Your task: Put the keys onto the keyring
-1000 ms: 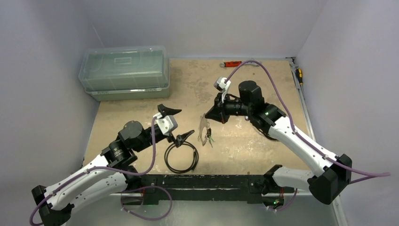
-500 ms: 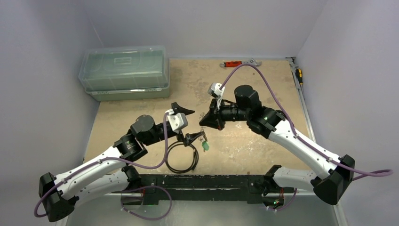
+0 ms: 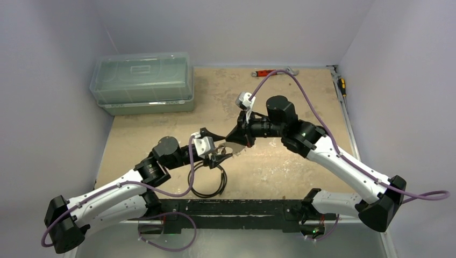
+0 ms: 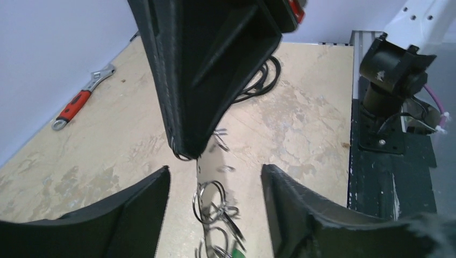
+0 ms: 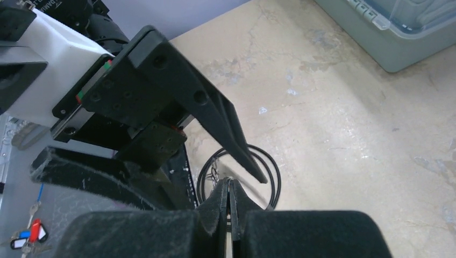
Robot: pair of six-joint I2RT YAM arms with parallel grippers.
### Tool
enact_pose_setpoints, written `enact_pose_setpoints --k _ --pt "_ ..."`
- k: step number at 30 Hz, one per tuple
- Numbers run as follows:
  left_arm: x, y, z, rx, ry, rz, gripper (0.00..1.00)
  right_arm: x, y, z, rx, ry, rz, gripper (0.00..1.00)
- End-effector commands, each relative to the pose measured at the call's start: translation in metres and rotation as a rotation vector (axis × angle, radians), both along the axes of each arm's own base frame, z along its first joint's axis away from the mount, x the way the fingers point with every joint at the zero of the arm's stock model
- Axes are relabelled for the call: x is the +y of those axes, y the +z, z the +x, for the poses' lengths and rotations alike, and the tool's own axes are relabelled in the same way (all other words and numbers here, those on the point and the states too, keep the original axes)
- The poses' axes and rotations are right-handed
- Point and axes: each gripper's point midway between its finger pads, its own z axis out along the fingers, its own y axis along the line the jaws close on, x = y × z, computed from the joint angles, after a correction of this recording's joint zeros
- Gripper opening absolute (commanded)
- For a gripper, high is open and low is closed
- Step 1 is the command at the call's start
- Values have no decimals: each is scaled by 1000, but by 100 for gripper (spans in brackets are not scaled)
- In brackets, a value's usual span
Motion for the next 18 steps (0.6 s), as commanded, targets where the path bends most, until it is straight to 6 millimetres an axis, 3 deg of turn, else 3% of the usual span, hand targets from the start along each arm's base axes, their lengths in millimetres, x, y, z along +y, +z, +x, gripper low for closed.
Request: enact_pose_setpoints --k 1,4,10,13,18 --pt "0 23 -18 -129 -91 -64 53 5 30 -11 -41 67 55 0" --pt "-2 22 -21 -138 -112 -51 38 5 29 -16 -41 90 46 0" --pt "-4 22 -18 -148 -112 -42 35 7 21 -25 -19 155 9 0" --pt "-4 21 -17 -151 -107 -33 20 9 18 -29 -22 177 -5 0" --pt "-5 19 -14 -116 -95 -23 5 13 7 -36 -14 210 -38 0"
